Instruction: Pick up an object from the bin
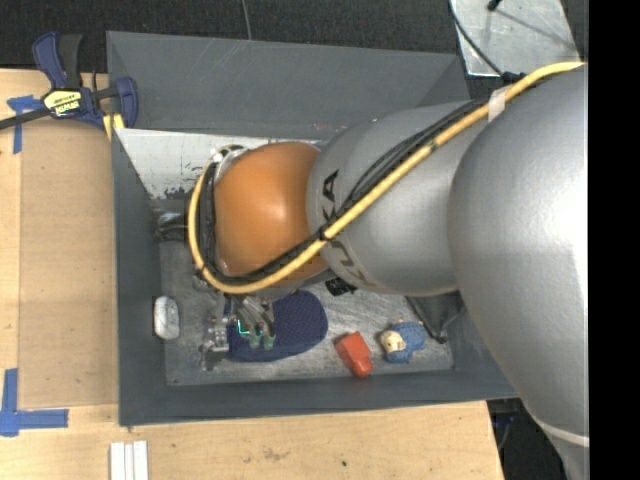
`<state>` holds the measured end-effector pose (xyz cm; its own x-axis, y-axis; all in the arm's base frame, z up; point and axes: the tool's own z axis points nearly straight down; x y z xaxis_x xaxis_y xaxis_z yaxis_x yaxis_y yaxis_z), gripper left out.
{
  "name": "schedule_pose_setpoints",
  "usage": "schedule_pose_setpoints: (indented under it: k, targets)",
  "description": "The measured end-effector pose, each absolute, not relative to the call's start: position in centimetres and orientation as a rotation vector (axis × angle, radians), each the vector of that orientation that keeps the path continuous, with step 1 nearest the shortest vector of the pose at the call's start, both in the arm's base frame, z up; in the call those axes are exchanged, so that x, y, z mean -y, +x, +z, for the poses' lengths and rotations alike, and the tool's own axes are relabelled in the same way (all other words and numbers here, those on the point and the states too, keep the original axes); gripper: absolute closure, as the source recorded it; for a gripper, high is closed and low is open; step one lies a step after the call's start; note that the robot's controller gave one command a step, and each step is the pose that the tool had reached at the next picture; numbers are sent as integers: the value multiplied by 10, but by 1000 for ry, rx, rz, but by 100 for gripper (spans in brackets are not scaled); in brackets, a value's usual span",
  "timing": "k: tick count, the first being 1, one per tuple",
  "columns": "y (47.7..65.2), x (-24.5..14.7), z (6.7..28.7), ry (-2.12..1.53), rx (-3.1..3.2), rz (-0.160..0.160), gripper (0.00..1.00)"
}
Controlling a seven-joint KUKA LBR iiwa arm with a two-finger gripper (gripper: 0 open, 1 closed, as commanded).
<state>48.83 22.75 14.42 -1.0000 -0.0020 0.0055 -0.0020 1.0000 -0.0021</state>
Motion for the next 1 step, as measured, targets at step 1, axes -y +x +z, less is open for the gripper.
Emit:
schedule_pose_setpoints:
  k: [1]
  targets:
    - [489,-129,107,202,3134,5,0]
